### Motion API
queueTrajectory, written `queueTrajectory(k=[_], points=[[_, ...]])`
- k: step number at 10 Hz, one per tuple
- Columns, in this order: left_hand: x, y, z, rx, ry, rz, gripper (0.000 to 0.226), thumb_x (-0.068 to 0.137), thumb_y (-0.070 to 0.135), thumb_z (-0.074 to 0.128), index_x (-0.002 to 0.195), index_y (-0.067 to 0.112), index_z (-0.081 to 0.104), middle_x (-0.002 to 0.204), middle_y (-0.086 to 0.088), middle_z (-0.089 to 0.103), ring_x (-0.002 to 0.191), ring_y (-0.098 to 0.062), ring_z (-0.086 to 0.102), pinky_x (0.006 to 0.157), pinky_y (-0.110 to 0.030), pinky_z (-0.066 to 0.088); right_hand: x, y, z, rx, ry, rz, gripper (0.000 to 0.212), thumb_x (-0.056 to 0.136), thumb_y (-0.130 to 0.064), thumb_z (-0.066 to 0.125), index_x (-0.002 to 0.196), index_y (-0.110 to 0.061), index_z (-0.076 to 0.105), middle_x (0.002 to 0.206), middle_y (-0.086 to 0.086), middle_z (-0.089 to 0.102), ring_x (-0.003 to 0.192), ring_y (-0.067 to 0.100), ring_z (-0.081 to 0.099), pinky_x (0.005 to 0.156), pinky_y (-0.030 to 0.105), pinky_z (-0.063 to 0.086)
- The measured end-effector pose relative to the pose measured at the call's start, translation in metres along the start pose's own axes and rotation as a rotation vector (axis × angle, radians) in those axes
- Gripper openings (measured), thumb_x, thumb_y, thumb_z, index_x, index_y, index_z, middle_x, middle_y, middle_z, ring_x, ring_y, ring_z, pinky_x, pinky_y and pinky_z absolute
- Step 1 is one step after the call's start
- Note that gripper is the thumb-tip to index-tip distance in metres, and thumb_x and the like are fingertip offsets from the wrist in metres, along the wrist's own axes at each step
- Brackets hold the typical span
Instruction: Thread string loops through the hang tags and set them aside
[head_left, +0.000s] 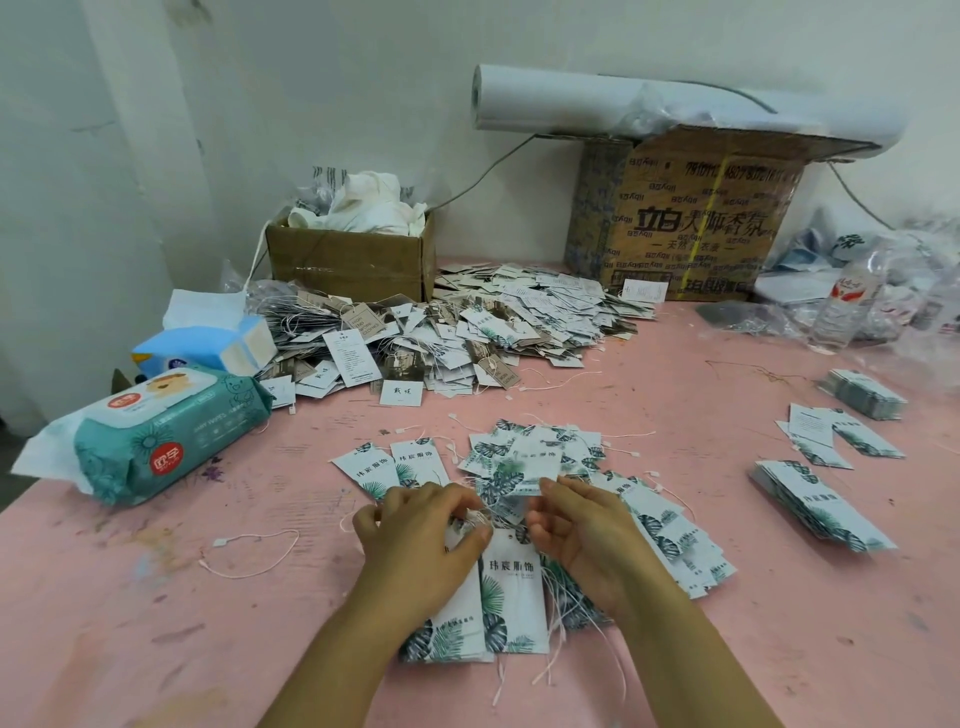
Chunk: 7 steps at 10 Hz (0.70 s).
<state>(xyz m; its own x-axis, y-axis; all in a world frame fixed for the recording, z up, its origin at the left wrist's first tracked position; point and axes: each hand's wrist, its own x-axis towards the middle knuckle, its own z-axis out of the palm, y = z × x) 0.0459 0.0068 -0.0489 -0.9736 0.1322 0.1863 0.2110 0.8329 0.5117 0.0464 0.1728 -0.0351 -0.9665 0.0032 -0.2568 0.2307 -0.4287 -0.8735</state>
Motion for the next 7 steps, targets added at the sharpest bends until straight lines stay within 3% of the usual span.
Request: queueTrajectory(k=[2, 3, 4, 5, 6, 7], points=[[-0.001, -0.005, 0.006, 0.087, -0.068, 0.067, 0.028, 0.087, 0.056, 0.047, 0.113, 0.046, 0.049, 0.122, 0.026, 0.042, 0.12, -0.009, 0.022, 0.085, -0.03, 0.011, 0.0, 0.0, 0.003, 0.228, 0.032, 0.014, 0.047, 0.086, 0.008, 0.054, 0.127, -0.004, 0.036, 0.076, 0.023, 0.068, 0.064, 0.027, 0.068, 0.053, 0.029, 0.056], [-0.001, -0.006, 0.007, 0.078, -0.068, 0.077, 0.028, 0.086, 0.055, 0.049, 0.113, 0.046, 0.05, 0.122, 0.025, 0.042, 0.121, -0.009, 0.022, 0.089, -0.03, 0.011, 0.001, -0.002, 0.001, 0.312, 0.034, -0.02, 0.051, 0.081, 0.017, 0.052, 0.122, -0.009, 0.036, 0.086, 0.03, 0.067, 0.075, 0.035, 0.07, 0.063, 0.036, 0.059], [0.0, -0.007, 0.007, 0.063, -0.063, 0.092, 0.027, 0.086, 0.055, 0.05, 0.112, 0.047, 0.05, 0.121, 0.027, 0.041, 0.121, -0.009, 0.021, 0.087, -0.029, 0.011, 0.0, -0.002, 0.001, 0.311, 0.035, -0.023, 0.039, 0.084, 0.017, 0.049, 0.115, -0.005, 0.041, 0.101, 0.033, 0.062, 0.082, 0.038, 0.069, 0.067, 0.039, 0.059], [-0.001, -0.006, 0.005, 0.049, -0.06, 0.121, 0.026, 0.085, 0.055, 0.051, 0.11, 0.048, 0.05, 0.114, 0.032, 0.039, 0.116, -0.005, 0.021, 0.082, -0.027, 0.01, -0.002, -0.002, 0.0, 0.235, 0.035, -0.023, 0.03, 0.085, 0.012, 0.052, 0.11, -0.003, 0.046, 0.098, 0.027, 0.065, 0.081, 0.035, 0.069, 0.065, 0.035, 0.059], [0.003, -0.004, 0.002, 0.0, -0.043, 0.156, 0.019, 0.085, 0.056, 0.05, 0.104, 0.051, 0.048, 0.107, 0.037, 0.034, 0.109, 0.0, 0.017, 0.079, -0.024, 0.011, -0.002, -0.004, 0.002, 0.111, 0.01, -0.06, 0.022, 0.084, 0.005, 0.056, 0.105, -0.002, 0.052, 0.085, 0.016, 0.07, 0.071, 0.027, 0.068, 0.061, 0.031, 0.057], [-0.005, 0.006, -0.007, -0.066, -0.101, 0.191, 0.011, 0.087, 0.055, 0.049, 0.097, 0.055, 0.045, 0.11, 0.038, 0.036, 0.112, 0.002, 0.023, 0.085, -0.021, 0.014, -0.009, -0.002, 0.002, -0.009, 0.141, -0.184, 0.01, 0.083, 0.006, 0.058, 0.09, -0.002, 0.058, 0.073, 0.012, 0.067, 0.058, 0.021, 0.061, 0.053, 0.029, 0.052]])
